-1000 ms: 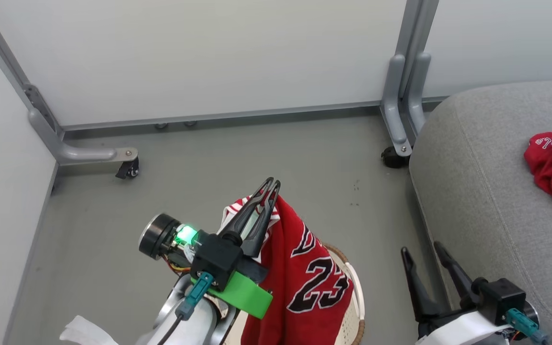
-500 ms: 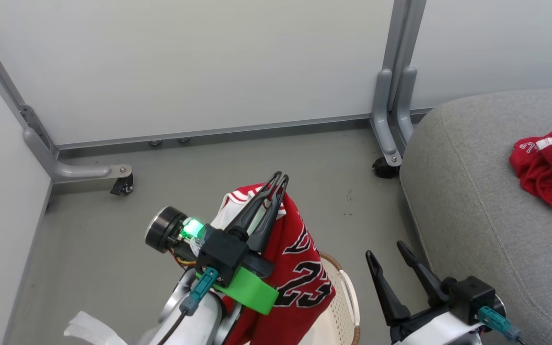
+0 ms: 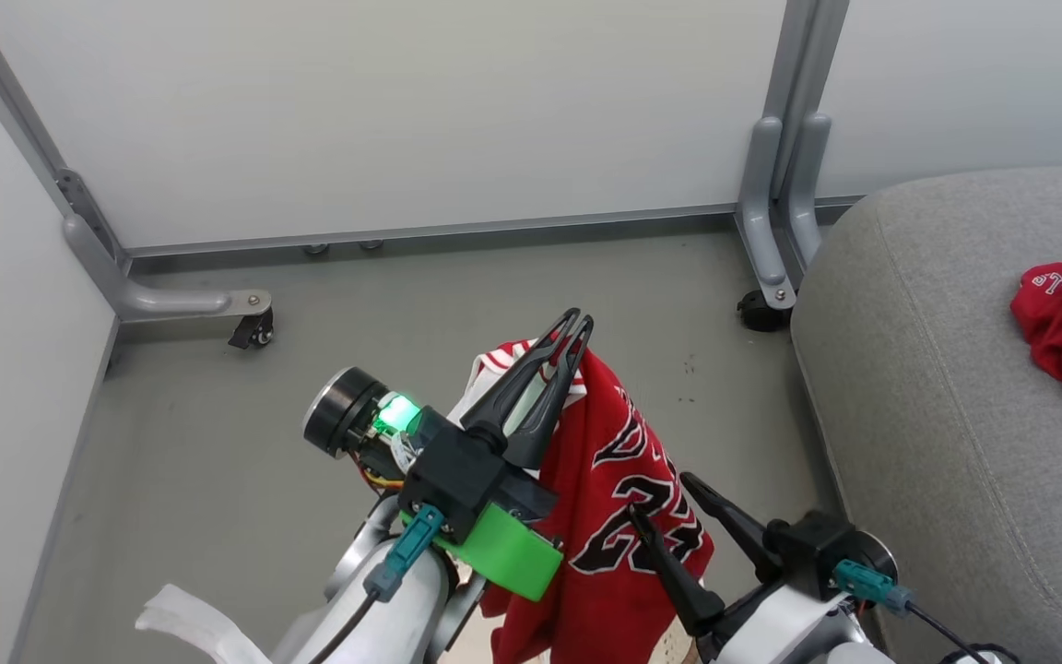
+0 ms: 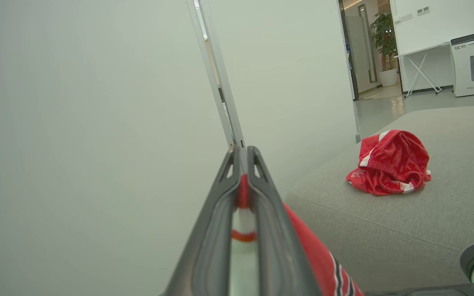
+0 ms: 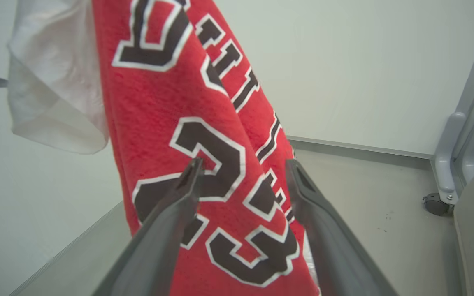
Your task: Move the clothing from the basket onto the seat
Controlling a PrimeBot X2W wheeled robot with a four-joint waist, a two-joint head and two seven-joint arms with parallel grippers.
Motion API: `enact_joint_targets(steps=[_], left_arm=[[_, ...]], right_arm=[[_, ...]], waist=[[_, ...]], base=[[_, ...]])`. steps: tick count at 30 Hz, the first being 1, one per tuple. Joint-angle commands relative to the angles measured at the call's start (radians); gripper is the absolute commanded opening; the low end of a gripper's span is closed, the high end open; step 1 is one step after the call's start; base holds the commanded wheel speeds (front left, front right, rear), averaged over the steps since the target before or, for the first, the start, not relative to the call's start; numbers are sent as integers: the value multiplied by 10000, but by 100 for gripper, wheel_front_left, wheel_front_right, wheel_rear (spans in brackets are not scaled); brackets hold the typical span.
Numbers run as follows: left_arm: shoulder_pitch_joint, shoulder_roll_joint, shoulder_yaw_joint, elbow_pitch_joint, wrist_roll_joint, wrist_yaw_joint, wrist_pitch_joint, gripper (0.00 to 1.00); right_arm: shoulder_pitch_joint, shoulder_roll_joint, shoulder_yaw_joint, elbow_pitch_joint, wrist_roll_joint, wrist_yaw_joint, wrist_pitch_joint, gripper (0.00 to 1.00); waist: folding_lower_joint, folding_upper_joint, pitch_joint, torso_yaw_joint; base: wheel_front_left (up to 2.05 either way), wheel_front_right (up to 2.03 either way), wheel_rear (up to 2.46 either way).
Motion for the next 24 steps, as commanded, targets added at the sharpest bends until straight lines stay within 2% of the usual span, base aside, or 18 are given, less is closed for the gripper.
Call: enact_joint_targets(steps=[1, 7, 12, 14, 15, 24], left_arm=[[-216, -32, -16, -108, -106, -58, -3, 0], [-340, -43, -114, -320, -78, -158, -3, 0], [-336, -19, -140, -335, -20, -205, -3, 0], [-321, 14, -150, -309, -12, -212, -3, 0], [-317, 32, -146, -284, -6, -220, -3, 0], [-184, 70, -55, 35, -52, -265, -2, 0]], right_arm=[[-134, -59, 206, 197, 143, -15, -2, 100], [-573, -402, 1631, 1323, 1202, -15, -1, 100], [-895, -318, 2142, 1942, 1604, -15, 0, 100], [-1032, -300, 2324, 1997, 1633, -15, 0, 29], [-1073, -315, 2404, 2016, 1660, -15, -1, 0], [-897, -458, 2331, 1854, 1652, -15, -1, 0]], waist=[[1, 0, 49, 133], [1, 0, 83, 338], [1, 0, 98, 407], [1, 0, 106, 428], [1, 0, 108, 438], [1, 0, 139, 416]], base=[[0, 0, 0], [0, 0, 0], [0, 0, 0], [0, 0, 0], [0, 0, 0], [0, 0, 0]])
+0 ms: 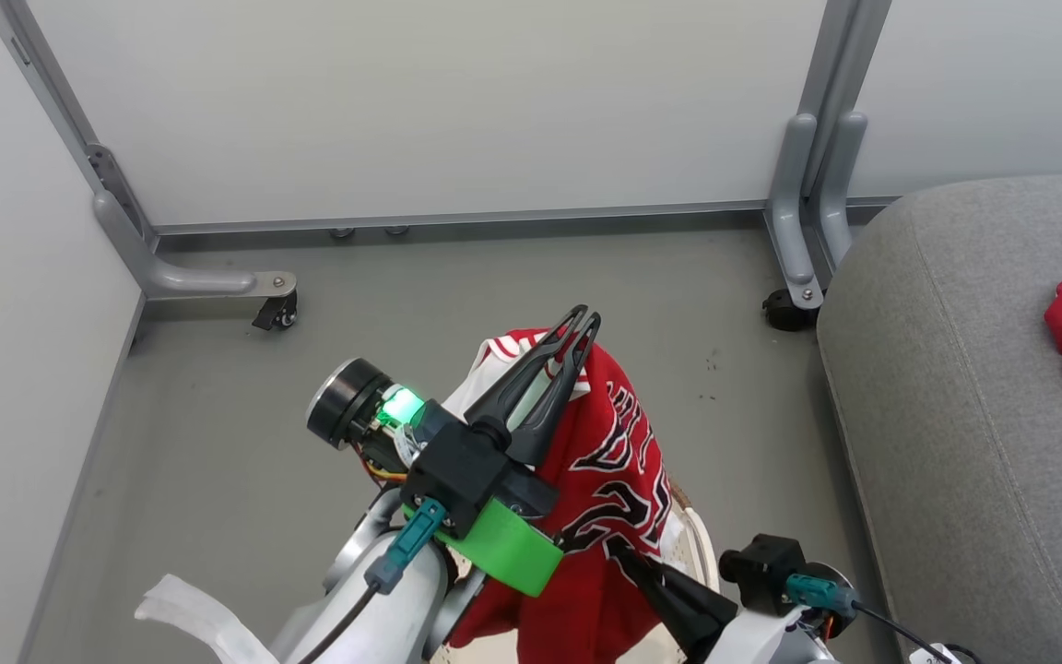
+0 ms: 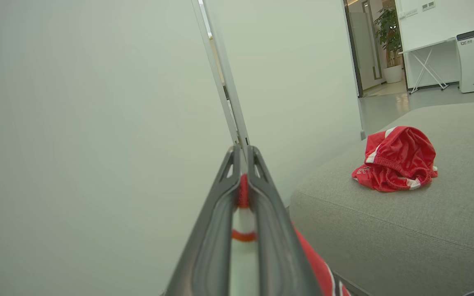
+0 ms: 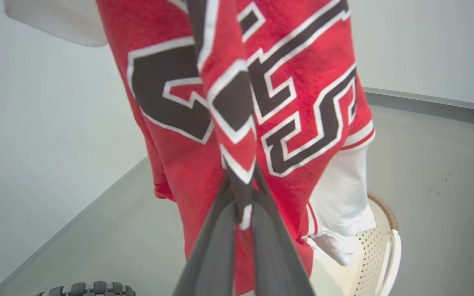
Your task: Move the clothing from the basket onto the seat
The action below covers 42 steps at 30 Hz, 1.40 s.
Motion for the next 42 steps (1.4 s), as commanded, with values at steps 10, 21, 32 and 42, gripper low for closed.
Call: enact_joint_targets(steps=[10, 21, 32, 42], left_arm=[[144, 25, 163, 238, -32, -44, -3, 0], [231, -20, 147, 437, -33, -61, -1, 100], [334, -36, 186, 488, -13, -36, -1, 100], [529, 10, 236, 648, -46, -51, -1, 100]], right_arm=[[321, -114, -374, -361, -200, -15, -1, 0], [433, -81, -540, -529, -262, -15, -1, 0], [514, -141, -493, -601, -282, -15, -1, 0], [460, -180, -559, -735, -376, -15, -1, 0]], waist=[[0, 0, 7, -173], [0, 0, -98, -166], [0, 0, -193, -159], [0, 0, -200, -231]], base=[[0, 0, 0], [0, 0, 0], [0, 0, 0], [0, 0, 0]])
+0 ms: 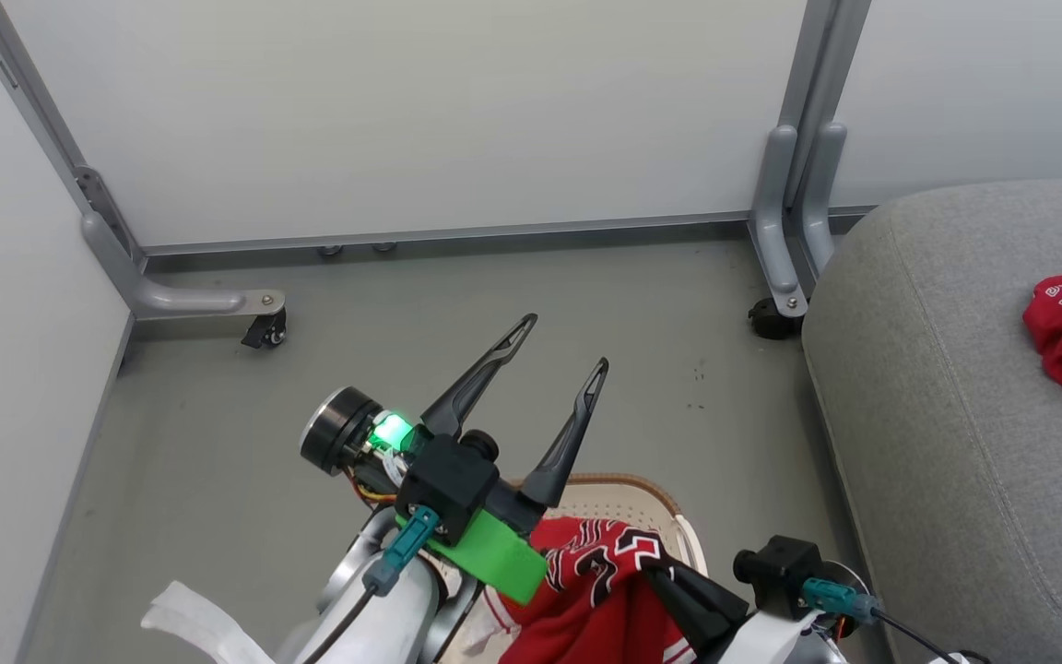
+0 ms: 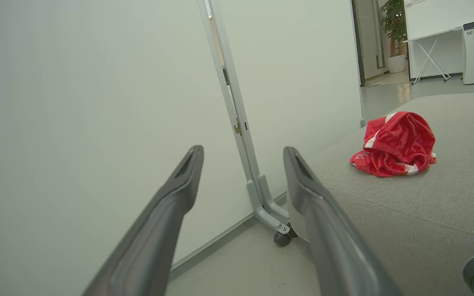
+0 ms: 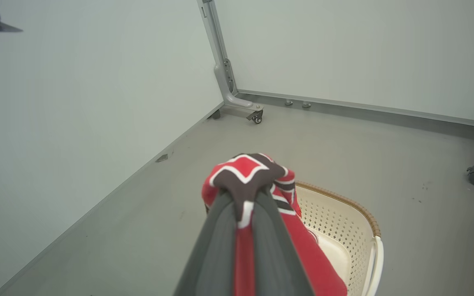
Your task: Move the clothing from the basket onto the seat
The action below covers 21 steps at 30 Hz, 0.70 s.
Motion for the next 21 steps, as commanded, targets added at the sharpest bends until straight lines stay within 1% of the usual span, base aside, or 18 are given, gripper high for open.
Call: enact_joint_targets(steps=[1, 6, 10, 16, 21], left_arm=[[225, 47, 23, 74, -108, -24, 1, 100], [384, 126, 56, 276, -269, -82, 2, 100], [596, 270, -77, 264, -486, -146, 4, 100], [1034, 683, -394, 85, -820, -217, 4, 100], [1168, 1198, -783, -378, -856, -222, 4, 100]], right_arm=[[9, -48, -83, -98, -88, -15, -1, 0], [-190, -70, -450, -409, -346, -15, -1, 0], [-222, -129, -1038, -801, -611, -15, -1, 0], [25, -246, -2008, -1582, -1133, -15, -1, 0], [241, -80, -2891, -2269, -1411, -15, -1, 0]], waist=[[0, 0, 35, -46], [0, 0, 231, -336], [0, 0, 429, -709], [0, 0, 849, -1694], [0, 0, 1417, -2701]], base=[[0, 0, 0], [0, 0, 0], [0, 0, 0], [0, 0, 0], [0, 0, 0]])
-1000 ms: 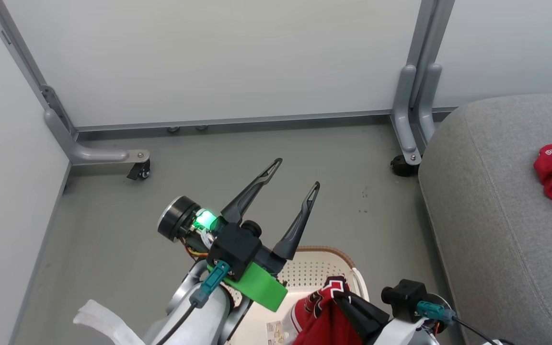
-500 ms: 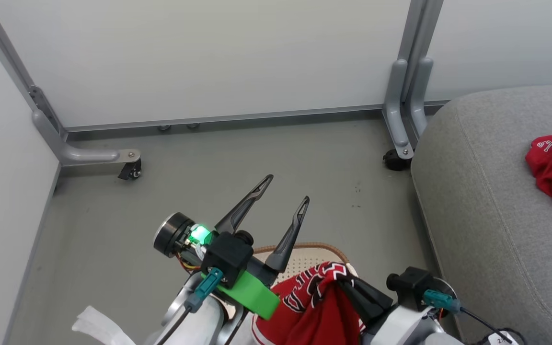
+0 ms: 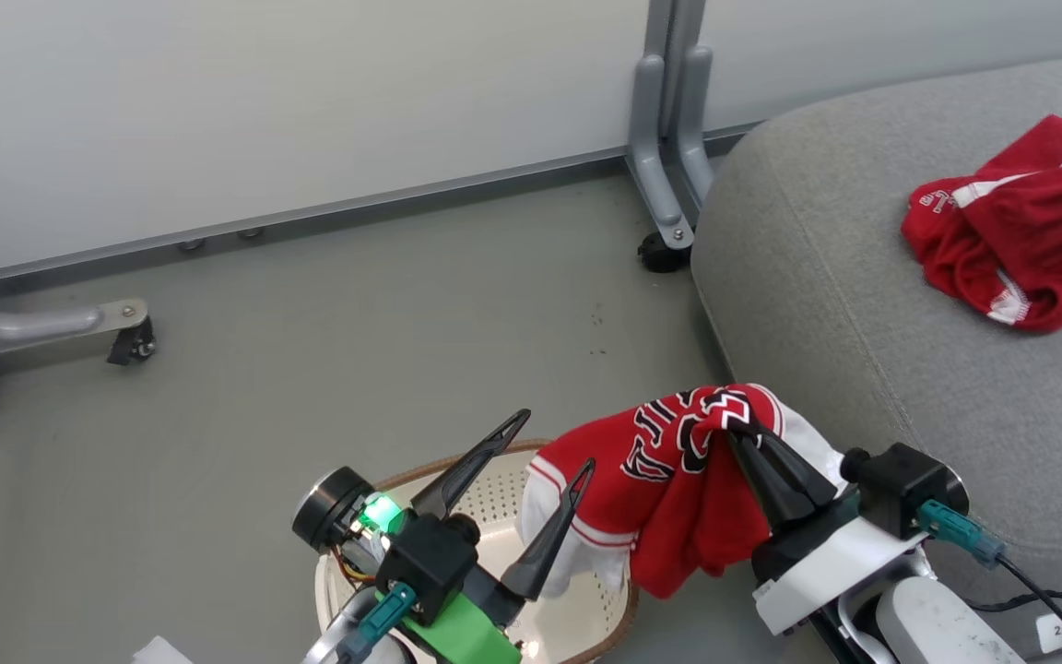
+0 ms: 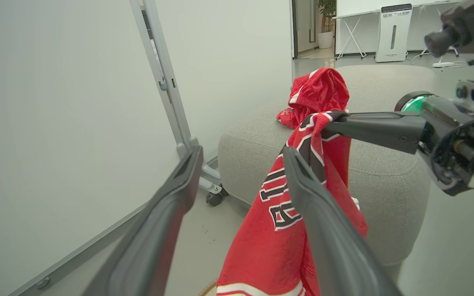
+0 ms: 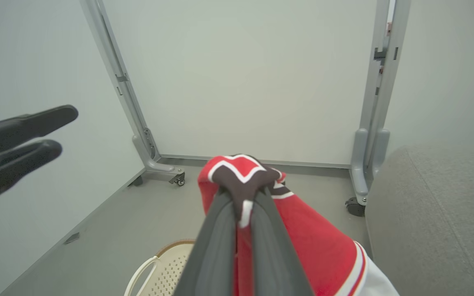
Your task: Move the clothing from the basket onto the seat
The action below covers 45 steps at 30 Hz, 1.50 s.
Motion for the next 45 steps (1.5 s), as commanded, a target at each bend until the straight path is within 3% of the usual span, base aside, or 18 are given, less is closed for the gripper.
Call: enact_joint_targets(steps=[1, 14, 25, 29, 33, 38, 42, 45], left_arm=[[149, 103, -48, -123, -76, -30, 8, 100], [182, 840, -315, -537, -54, -31, 8, 100], [-575, 1376, -923, -901, -103, -32, 8, 100], [-983, 1582, -1142, -1093, -60, -32, 8, 100], [-1470, 1859, -1413, -1256, -44, -32, 8, 100], [-2038, 2287, -1529, -1582, -161, -32, 8, 100], [-2477, 2587, -1602, -1845, -168, -32, 8, 100], [-2626, 2635, -1487, -2015, -204, -32, 8, 100]], right_arm=[[199, 34, -212, -160, -147, -15, -2, 0], [1526, 1004, -1324, -1363, -483, -13, -1, 0], [625, 1460, -2746, -2649, 263, -13, -7, 0], [-919, 801, -3610, -2989, 384, -15, -10, 0], [-3060, -395, -4563, -2926, 417, -15, -10, 0], [-6225, -1846, -5949, -1678, 1298, -15, -8, 0], [-8136, -3004, -6697, -392, 1060, -15, 105, 0], [-8722, -3553, -7007, 468, 692, -17, 243, 0]], waist=[[0, -1, 737, -1012], [0, -1, 2320, -3007], [0, -1, 3487, -3215], [0, -1, 4043, -3026], [0, -1, 4636, -2736], [0, -1, 5588, -2319], [0, -1, 6294, -1893], [0, -1, 6688, -1651]], base=[[0, 0, 0], [0, 0, 0], [0, 0, 0], [0, 0, 0], [0, 0, 0], [0, 0, 0], [0, 0, 0], [0, 0, 0]])
